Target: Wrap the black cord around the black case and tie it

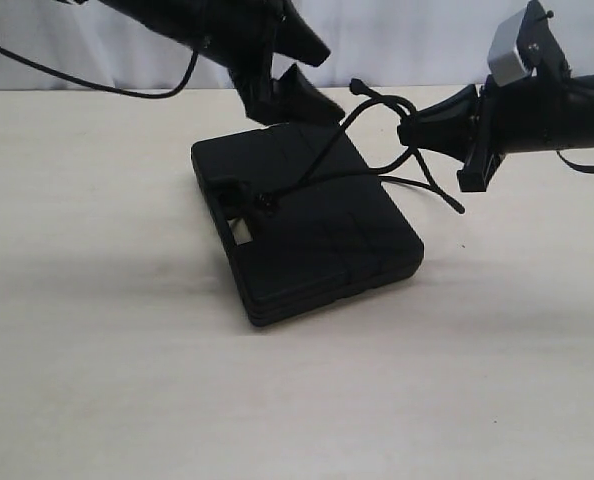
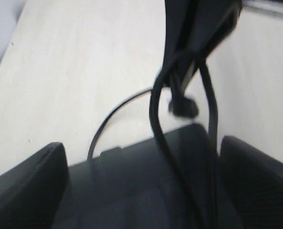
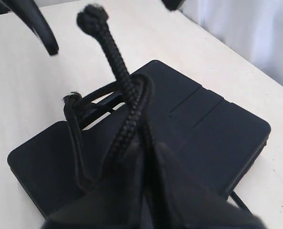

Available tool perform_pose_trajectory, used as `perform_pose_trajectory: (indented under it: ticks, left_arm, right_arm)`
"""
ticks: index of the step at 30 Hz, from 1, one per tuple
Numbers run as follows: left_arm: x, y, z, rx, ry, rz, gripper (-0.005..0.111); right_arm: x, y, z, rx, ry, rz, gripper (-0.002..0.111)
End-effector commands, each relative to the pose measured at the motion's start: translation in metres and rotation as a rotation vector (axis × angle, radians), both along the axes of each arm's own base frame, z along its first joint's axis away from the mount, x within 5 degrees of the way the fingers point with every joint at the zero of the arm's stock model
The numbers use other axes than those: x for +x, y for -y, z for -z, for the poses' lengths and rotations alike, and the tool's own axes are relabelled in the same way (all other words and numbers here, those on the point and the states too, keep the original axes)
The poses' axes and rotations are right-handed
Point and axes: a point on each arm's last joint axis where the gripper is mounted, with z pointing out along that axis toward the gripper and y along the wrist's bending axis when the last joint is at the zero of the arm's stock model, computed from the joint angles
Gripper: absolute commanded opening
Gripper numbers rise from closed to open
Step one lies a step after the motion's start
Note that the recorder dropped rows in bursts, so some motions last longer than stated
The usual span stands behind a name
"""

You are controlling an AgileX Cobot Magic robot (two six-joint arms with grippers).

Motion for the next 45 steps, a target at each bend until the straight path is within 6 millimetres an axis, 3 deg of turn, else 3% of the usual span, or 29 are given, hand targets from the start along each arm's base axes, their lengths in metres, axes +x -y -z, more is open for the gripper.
perform_pose_trajectory:
  ticks: [1,6,8,12,18,21,23,26,27,29,32,33,35,38,45]
  left_arm:
    - [-0.004,0.007,-0.013,-0.141,-0.022,0.024,0.081]
    - [-0.006,0.007,-0.012,-0.146,-0.044,0.037,0.080]
    - [-0.009,0.012,-0.008,-0.146,-0.070,0.072,0.075]
    - [0.002,0.022,0.013,-0.129,-0.089,0.003,0.049]
    - [0.003,0.023,0.014,-0.139,-0.090,-0.011,0.000]
    - [0.004,0.024,0.013,-0.164,-0.097,-0.018,0.000]
    - [0.003,0.024,0.008,-0.189,-0.098,-0.021,0.000]
    - [-0.001,0.023,-0.005,-0.200,-0.078,-0.025,0.000]
    - [-0.002,0.021,-0.014,-0.211,-0.068,-0.056,0.000]
    - [0.001,0.019,-0.025,-0.244,-0.041,-0.132,0.000]
    - [0.005,0.019,-0.033,-0.328,-0.048,-0.194,0.000]
    - [0.009,0.018,-0.035,-0.359,-0.044,-0.242,0.000]
    - [0.010,0.018,-0.037,-0.394,-0.055,-0.259,0.000]
    - [0.010,0.018,-0.038,-0.405,-0.059,-0.262,0.000]
    - [0.012,0.017,-0.039,-0.417,-0.056,-0.291,0.000]
  right_arm:
    - [0.001,0.000,-0.001,-0.004,0.032,-0.010,0.004]
    - [0.001,0.000,-0.001,-0.004,0.032,-0.010,0.004]
    - [0.001,0.000,-0.001,-0.004,0.032,-0.010,0.004]
    - [0.001,0.000,-0.001,-0.003,0.032,-0.012,0.004]
    - [0.004,0.001,-0.002,0.014,0.002,0.045,0.005]
    - [0.004,0.001,-0.002,0.048,-0.050,0.076,0.017]
    - [0.005,0.006,-0.006,0.063,-0.092,0.144,0.039]
    - [0.007,0.020,-0.013,-0.024,-0.094,0.307,0.059]
    - [0.004,0.035,-0.025,-0.101,-0.061,0.418,0.064]
    - [-0.005,0.044,-0.049,-0.119,0.013,0.479,0.065]
    - [-0.019,0.039,-0.074,-0.086,0.074,0.452,0.065]
    - [-0.027,0.032,-0.080,-0.052,0.066,0.366,0.065]
    - [-0.033,0.021,-0.071,-0.041,0.011,0.242,0.065]
    - [-0.027,0.012,-0.048,-0.111,-0.037,0.206,0.065]
    - [0.001,-0.010,-0.002,-0.244,-0.063,0.313,0.064]
